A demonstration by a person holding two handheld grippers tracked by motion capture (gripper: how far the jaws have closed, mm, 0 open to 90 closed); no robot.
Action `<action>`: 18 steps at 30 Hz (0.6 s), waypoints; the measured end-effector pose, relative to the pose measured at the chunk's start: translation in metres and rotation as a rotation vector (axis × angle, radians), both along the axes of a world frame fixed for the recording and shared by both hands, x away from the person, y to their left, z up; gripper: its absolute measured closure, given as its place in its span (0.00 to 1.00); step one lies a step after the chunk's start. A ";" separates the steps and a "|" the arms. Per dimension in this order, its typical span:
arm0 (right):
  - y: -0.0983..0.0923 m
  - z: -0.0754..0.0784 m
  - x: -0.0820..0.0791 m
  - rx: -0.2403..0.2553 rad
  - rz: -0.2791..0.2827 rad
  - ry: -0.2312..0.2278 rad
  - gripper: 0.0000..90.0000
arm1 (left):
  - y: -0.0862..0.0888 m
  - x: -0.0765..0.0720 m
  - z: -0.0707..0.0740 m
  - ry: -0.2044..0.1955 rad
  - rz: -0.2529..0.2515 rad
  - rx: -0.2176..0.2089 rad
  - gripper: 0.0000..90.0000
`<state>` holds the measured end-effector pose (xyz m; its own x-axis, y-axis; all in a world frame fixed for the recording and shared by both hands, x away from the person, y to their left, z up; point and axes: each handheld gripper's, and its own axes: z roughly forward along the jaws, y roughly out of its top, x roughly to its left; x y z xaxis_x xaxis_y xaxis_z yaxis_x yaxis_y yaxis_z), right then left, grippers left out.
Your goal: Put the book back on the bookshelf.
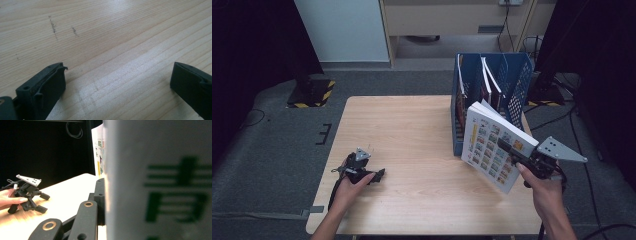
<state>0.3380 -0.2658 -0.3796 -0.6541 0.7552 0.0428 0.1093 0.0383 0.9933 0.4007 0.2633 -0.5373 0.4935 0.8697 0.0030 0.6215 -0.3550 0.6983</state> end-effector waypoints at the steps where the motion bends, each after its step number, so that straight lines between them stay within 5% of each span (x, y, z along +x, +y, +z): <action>1: -0.001 0.001 -0.001 0.001 -0.003 0.000 0.82 | 0.000 0.000 0.000 0.000 0.000 0.000 0.00; 18: -0.022 0.005 -0.011 0.004 -0.050 -0.004 0.82 | 0.000 0.000 0.000 0.001 0.003 0.000 0.00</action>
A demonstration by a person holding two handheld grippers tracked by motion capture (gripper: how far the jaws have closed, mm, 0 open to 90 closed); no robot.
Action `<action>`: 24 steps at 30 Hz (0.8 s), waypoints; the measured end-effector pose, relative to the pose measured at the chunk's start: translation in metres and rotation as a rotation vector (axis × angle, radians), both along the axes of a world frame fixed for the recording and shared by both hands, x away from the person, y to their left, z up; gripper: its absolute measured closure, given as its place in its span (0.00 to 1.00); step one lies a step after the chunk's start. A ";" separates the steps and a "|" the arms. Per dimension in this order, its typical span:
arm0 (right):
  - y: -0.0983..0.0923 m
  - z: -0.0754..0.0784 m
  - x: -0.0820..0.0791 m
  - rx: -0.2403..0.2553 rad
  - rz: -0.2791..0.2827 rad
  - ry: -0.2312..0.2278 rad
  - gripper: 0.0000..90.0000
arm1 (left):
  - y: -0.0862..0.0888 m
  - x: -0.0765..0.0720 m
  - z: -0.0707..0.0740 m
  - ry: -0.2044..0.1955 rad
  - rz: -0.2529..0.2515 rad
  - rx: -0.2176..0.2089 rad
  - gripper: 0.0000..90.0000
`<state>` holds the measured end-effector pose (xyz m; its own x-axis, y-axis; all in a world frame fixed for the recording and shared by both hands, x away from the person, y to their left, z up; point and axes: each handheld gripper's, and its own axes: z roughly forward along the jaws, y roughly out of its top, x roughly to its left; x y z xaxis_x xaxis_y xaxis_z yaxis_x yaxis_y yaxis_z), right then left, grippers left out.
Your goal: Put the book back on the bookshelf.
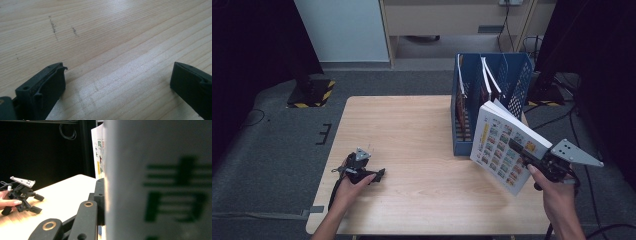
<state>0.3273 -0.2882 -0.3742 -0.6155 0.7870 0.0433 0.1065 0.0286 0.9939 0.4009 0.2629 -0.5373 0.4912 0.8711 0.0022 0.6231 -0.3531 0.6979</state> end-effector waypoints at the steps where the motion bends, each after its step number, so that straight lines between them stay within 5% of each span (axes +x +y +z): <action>1: -0.003 0.000 -0.001 0.004 -0.005 0.000 0.82 | 0.000 0.000 0.000 0.000 0.000 0.000 0.00; 24: -0.020 0.012 -0.011 0.012 -0.045 -0.001 0.82 | 0.000 0.001 0.000 0.000 0.002 0.000 0.00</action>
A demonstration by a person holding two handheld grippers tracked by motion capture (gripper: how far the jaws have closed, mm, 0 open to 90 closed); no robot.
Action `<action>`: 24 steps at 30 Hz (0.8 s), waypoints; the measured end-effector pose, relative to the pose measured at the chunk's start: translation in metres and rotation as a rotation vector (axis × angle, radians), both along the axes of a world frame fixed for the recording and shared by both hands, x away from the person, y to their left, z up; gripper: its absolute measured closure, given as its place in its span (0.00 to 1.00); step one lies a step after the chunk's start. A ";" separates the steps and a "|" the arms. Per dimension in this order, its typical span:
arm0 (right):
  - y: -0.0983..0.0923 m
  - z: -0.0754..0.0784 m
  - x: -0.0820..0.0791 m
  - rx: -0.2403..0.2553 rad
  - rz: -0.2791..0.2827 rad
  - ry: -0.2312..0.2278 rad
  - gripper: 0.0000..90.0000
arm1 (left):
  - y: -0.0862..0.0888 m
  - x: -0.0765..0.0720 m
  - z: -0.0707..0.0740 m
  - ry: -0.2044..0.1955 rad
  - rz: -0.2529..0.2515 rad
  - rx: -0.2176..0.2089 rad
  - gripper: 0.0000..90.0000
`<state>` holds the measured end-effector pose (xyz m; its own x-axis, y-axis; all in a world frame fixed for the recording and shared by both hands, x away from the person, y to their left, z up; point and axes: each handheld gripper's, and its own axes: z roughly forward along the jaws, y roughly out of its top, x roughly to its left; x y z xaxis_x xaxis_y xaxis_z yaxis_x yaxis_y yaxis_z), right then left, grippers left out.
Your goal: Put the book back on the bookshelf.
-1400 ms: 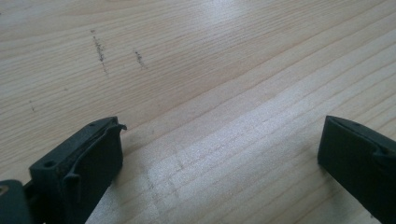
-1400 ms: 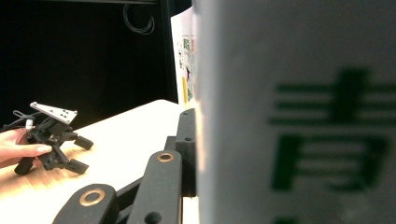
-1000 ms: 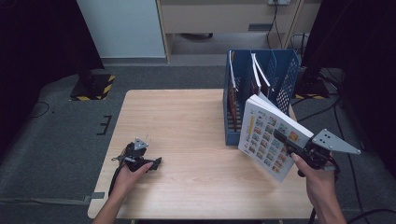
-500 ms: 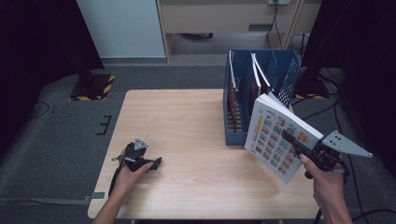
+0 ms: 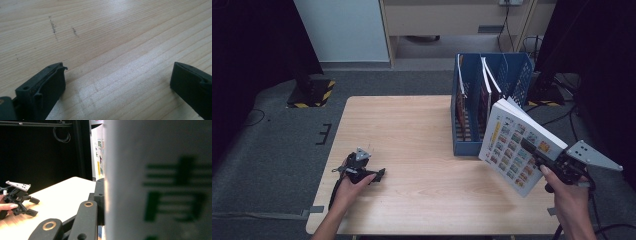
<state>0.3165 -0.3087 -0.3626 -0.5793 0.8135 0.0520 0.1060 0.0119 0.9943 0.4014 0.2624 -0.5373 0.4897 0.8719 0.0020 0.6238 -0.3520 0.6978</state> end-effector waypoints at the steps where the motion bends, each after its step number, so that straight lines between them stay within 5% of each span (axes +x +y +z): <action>1: 0.000 0.003 -0.001 -0.002 -0.001 -0.001 0.82 | 0.000 0.000 0.000 0.000 0.000 0.000 0.00; 24: -0.008 0.041 0.000 -0.003 -0.052 -0.032 0.82 | 0.000 0.000 0.000 0.000 0.003 0.000 0.00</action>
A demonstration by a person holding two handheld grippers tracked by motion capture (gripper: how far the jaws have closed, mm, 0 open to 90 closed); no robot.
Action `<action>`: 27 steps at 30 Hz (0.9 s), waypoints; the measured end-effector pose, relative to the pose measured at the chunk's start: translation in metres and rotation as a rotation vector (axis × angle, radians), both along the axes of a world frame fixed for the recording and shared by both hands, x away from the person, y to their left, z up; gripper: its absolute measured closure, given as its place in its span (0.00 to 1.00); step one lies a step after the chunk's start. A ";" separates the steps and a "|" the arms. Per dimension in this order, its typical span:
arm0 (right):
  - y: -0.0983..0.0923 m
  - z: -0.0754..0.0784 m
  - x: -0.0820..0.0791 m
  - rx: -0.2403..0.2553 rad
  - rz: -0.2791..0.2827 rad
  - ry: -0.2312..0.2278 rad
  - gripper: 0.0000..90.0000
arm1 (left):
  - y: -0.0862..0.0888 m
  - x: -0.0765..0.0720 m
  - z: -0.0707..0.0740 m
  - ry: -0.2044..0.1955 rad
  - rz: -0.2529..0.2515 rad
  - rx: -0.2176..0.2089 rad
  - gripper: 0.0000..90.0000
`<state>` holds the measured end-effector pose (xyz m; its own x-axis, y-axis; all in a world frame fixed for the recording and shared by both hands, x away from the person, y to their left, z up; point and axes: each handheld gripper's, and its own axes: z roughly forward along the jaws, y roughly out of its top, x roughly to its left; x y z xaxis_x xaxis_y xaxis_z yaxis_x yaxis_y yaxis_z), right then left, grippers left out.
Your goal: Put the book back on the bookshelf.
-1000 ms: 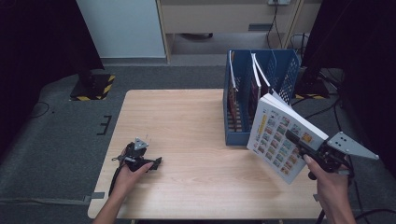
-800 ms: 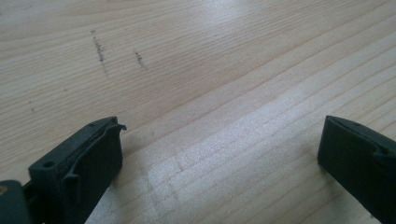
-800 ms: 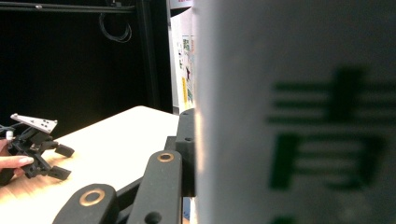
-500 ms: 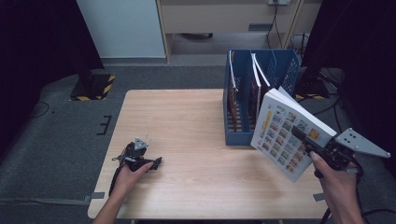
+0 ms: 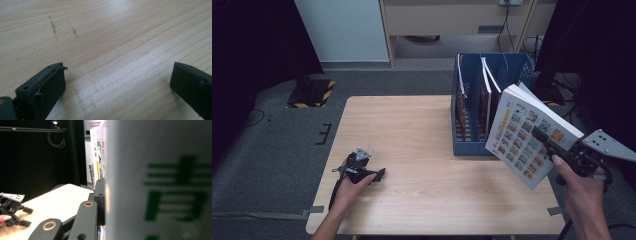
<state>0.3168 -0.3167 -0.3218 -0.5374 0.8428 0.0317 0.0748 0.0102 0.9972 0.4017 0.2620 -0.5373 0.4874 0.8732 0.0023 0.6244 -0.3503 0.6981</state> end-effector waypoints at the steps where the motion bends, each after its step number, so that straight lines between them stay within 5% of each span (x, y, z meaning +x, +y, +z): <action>1: 0.000 0.001 0.001 -0.004 0.001 0.001 0.82 | 0.000 0.000 0.000 0.000 0.000 0.000 0.00; 27: -0.005 0.031 0.034 -0.038 -0.127 0.036 0.82 | 0.000 0.000 0.000 0.000 0.002 0.000 0.00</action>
<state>0.3510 -0.3216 -0.2907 -0.4252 0.9049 0.0157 0.1136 0.0361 0.9929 0.4018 0.2619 -0.5373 0.4860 0.8740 0.0025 0.6251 -0.3496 0.6979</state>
